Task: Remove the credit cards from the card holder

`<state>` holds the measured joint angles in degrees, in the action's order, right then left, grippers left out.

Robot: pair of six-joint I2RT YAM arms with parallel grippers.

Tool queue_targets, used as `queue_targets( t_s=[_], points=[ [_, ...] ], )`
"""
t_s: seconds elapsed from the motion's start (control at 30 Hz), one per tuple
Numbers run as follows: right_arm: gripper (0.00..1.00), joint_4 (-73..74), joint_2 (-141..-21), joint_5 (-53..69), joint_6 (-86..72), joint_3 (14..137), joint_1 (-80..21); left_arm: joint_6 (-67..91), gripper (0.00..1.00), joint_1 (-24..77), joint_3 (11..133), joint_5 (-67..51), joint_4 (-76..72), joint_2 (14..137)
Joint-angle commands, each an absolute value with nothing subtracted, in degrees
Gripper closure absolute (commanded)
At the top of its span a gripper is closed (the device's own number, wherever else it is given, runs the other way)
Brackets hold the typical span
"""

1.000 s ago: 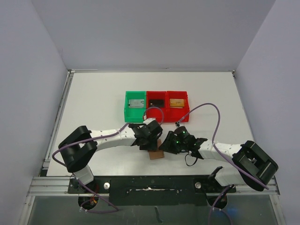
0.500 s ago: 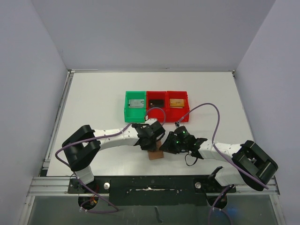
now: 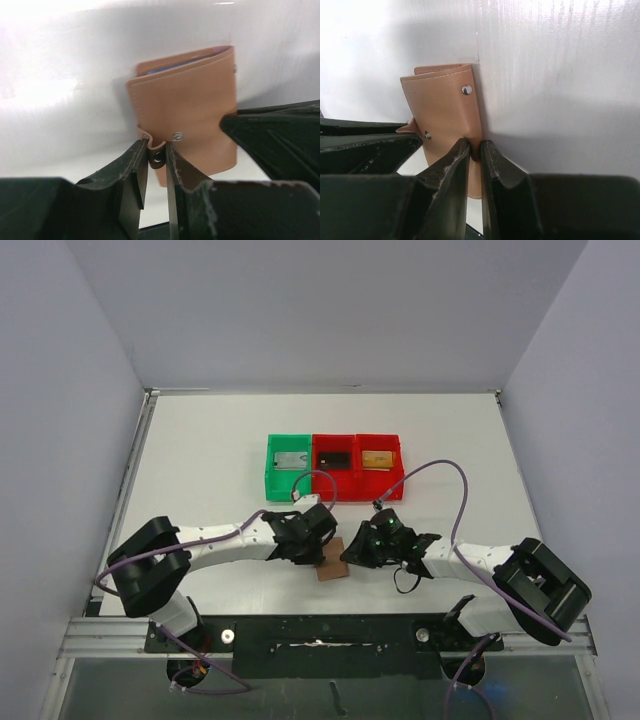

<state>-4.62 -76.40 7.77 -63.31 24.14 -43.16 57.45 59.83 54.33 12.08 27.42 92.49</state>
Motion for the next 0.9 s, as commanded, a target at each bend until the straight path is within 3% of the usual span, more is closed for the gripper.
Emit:
queue_targets(
  t_s=[0.0, 0.07, 0.2, 0.3, 0.73, 0.87],
  points=[
    [0.88, -2.4, -77.3, 6.0, -62.7, 25.1, -43.2, 59.7, 0.83, 58.3, 51.8, 13.6, 26.0, 87.7],
    [0.87, -2.5, -77.1, 6.0, -62.7, 25.2, -43.2, 59.8, 0.76, 58.1, 51.2, 13.9, 25.8, 86.7],
    [0.86, -2.4, -76.4, 5.9, -62.5, 25.2, -43.2, 60.2, 0.54, 58.1, 50.6, 14.8, 26.6, 85.7],
    [0.85, -2.2, -76.2, 5.9, -62.3, 25.5, -43.4, 60.3, 0.45, 58.1, 50.9, 14.9, 27.0, 86.3],
    [0.85, -2.1, -76.2, 5.9, -62.3, 25.4, -43.5, 58.6, 0.32, 58.1, 55.8, 14.2, 27.1, 90.1],
    [0.84, -2.1, -76.2, 5.8, -62.4, 25.3, -43.5, 58.5, 0.36, 58.0, 57.2, 15.0, 29.9, 92.9]
  ],
)
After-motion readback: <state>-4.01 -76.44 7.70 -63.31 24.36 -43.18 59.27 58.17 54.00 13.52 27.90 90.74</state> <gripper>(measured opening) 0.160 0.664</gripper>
